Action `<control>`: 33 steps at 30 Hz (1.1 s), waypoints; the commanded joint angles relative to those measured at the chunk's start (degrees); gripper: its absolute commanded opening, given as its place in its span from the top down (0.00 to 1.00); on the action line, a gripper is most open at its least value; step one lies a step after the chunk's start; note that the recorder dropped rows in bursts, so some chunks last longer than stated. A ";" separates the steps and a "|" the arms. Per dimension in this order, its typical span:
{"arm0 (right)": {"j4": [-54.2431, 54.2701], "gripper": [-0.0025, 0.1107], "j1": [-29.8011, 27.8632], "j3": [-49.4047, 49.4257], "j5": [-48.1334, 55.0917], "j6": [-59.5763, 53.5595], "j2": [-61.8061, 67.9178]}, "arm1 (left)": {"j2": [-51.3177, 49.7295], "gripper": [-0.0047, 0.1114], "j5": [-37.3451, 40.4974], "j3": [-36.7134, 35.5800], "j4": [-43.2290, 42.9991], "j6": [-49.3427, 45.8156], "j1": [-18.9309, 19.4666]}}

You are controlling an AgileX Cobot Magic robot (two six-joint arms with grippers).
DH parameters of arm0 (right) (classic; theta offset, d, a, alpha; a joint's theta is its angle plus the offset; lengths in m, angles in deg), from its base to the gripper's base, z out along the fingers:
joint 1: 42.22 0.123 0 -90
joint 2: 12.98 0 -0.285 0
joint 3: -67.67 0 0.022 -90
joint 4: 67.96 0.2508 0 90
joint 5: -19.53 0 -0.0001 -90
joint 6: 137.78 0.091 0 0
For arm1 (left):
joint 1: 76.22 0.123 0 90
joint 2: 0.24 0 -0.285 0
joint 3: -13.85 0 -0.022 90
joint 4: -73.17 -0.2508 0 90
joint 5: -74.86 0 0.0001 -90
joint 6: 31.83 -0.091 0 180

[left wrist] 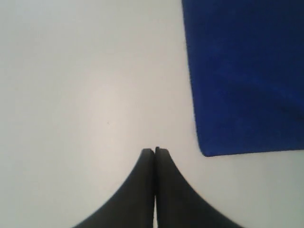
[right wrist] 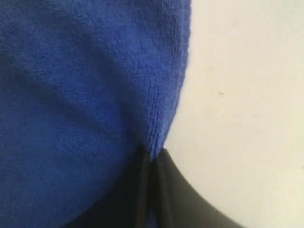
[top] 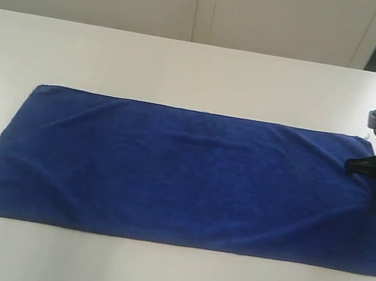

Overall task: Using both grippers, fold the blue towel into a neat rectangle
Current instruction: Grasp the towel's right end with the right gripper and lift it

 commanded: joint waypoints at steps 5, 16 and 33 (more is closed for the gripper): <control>-10.61 0.98 -7.13 -3.38 3.65 6.35 0.07 | 0.43 0.96 0.34 0.28 0.12 0.33 0.07; -8.97 0.98 -8.80 -5.70 3.96 5.89 -0.39 | 0.43 0.96 0.34 0.28 0.12 0.33 0.07; -7.43 0.98 6.38 -5.70 7.41 4.59 -16.71 | 0.43 0.96 0.34 0.28 0.12 0.33 0.07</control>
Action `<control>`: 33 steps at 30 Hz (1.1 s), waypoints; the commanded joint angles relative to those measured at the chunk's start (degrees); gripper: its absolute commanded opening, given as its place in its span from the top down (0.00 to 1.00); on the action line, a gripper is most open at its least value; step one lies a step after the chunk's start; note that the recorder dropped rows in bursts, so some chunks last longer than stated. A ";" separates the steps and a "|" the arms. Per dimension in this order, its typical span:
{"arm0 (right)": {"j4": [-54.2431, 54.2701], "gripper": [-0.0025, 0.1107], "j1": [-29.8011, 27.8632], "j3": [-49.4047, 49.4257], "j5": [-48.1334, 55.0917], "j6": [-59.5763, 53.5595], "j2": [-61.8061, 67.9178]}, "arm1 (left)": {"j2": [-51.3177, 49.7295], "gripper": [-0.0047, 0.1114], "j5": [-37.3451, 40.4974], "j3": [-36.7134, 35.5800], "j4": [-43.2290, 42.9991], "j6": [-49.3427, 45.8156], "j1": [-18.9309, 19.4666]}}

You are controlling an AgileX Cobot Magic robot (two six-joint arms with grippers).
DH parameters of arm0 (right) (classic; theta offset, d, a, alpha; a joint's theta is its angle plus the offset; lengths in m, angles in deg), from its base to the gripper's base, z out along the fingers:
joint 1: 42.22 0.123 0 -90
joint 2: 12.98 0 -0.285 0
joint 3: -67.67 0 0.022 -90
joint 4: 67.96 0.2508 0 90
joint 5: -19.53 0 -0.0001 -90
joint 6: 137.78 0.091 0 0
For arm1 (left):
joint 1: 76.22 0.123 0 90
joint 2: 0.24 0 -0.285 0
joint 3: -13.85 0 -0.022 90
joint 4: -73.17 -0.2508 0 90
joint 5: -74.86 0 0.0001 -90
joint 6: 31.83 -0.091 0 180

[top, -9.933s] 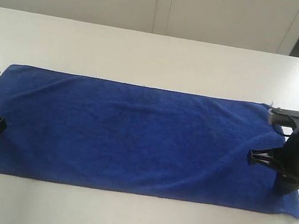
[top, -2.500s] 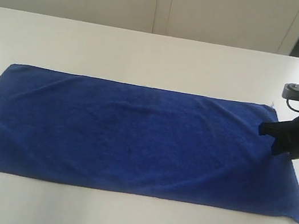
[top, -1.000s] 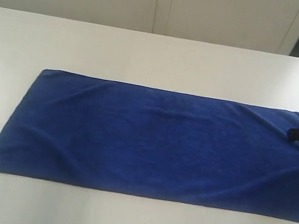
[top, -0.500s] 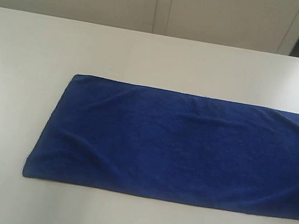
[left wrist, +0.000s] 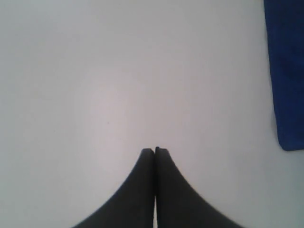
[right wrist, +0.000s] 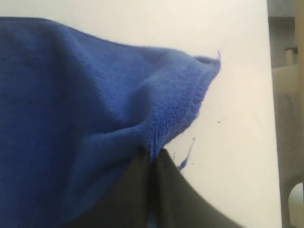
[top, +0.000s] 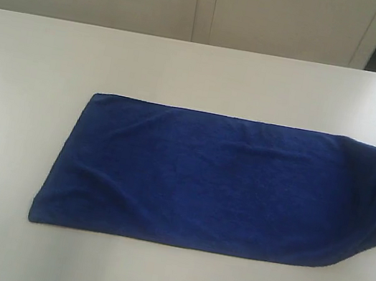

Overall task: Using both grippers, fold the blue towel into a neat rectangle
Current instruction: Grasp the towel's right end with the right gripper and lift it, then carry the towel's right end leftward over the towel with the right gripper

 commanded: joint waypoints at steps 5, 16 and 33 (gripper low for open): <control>1.43 0.98 8.98 -0.27 1.68 -0.68 -5.42 | 0.43 0.96 0.46 0.28 0.12 0.33 0.07; 3.41 0.98 18.77 -0.76 1.68 -0.68 -6.75 | 0.43 0.96 0.46 0.28 0.12 0.33 0.07; 8.64 0.98 27.78 -8.13 2.39 -4.16 -6.56 | 0.43 0.96 0.46 0.28 0.12 0.33 0.07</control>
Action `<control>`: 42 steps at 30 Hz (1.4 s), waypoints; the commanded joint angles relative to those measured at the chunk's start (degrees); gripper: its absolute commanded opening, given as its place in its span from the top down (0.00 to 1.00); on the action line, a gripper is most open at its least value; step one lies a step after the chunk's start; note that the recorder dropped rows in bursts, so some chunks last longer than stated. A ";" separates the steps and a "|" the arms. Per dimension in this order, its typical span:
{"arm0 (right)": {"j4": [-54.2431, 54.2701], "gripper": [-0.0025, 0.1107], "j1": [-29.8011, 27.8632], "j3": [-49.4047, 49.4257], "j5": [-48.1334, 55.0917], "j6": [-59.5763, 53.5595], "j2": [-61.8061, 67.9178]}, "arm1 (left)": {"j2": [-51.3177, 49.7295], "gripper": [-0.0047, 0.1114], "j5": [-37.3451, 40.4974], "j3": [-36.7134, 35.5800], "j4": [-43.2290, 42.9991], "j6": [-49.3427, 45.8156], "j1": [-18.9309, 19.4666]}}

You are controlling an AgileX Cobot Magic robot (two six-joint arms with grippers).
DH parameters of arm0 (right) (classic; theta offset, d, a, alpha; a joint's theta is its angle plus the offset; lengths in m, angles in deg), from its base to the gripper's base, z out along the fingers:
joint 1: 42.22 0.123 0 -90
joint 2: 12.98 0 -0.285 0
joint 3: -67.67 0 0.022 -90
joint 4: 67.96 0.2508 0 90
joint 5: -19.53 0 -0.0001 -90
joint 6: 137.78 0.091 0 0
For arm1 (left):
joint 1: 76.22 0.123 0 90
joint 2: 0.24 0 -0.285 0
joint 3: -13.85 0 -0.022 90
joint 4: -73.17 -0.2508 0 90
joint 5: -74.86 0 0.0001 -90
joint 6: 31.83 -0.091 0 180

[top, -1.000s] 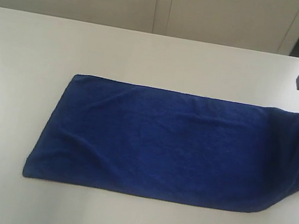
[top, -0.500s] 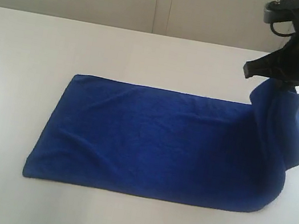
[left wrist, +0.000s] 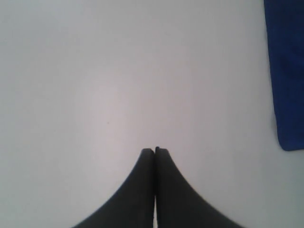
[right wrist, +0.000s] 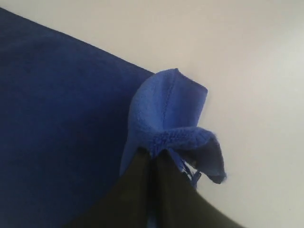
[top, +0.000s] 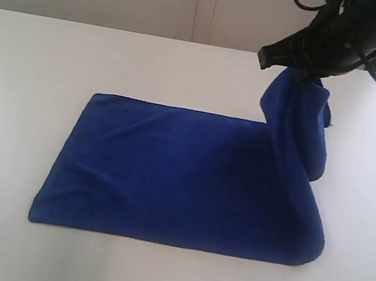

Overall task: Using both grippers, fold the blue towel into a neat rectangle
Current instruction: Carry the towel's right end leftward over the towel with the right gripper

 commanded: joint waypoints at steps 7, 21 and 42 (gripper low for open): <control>5.32 0.98 4.03 -4.88 0.64 -3.56 -0.32 | 0.43 0.96 0.46 0.28 0.12 0.33 0.07; 8.66 0.98 9.01 -10.73 1.38 -6.37 3.89 | 0.43 0.96 0.46 0.28 0.12 0.33 0.07; 12.07 0.98 14.96 -24.02 3.62 -6.99 14.52 | 0.43 0.96 0.46 0.28 0.12 0.33 0.07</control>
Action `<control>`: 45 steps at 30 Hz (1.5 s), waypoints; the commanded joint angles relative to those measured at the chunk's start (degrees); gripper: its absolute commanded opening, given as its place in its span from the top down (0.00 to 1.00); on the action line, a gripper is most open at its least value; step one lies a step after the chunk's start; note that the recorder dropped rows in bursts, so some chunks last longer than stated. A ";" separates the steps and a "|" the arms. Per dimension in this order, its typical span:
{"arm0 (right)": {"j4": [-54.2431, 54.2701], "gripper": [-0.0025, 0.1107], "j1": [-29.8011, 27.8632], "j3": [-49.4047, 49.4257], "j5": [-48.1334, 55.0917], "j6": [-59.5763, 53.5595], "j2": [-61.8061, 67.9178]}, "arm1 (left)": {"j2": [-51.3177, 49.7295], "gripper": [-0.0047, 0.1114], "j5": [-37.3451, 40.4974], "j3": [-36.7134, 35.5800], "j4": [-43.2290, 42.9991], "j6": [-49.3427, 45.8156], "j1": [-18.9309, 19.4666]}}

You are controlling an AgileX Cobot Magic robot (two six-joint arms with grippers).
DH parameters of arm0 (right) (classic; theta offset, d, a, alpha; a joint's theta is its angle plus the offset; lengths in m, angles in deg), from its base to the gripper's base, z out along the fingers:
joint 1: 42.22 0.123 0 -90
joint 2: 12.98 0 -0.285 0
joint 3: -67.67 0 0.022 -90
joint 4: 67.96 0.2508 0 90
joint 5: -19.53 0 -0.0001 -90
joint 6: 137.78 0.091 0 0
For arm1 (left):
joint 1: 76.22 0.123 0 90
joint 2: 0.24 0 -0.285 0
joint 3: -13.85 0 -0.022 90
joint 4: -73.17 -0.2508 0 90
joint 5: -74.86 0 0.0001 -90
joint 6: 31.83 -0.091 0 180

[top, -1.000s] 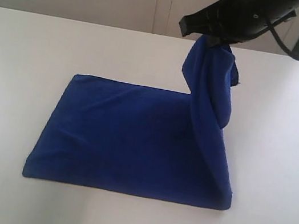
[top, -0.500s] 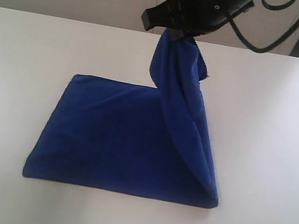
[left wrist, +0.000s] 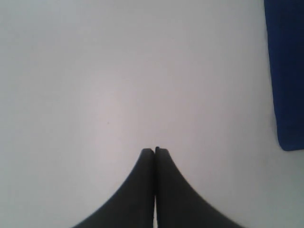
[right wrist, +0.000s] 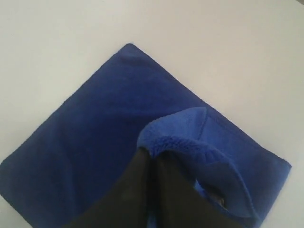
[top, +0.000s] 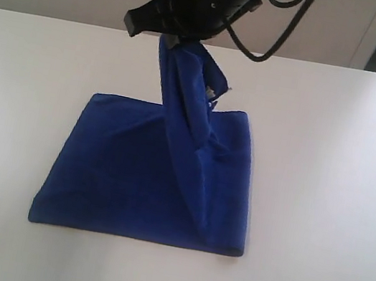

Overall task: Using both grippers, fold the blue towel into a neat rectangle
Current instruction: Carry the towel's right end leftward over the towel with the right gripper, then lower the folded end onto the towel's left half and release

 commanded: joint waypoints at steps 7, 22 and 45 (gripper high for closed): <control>12.93 0.98 0.05 -2.24 -2.62 -6.14 5.61 | 0.43 0.96 0.46 0.28 0.12 0.33 0.07; 26.43 0.98 4.63 -2.24 -15.44 -15.12 22.70 | 0.43 0.96 0.46 0.28 0.12 0.33 0.07; 27.74 0.65 5.24 -2.24 -18.39 -15.26 27.29 | 0.43 0.96 0.46 0.28 0.12 0.33 0.07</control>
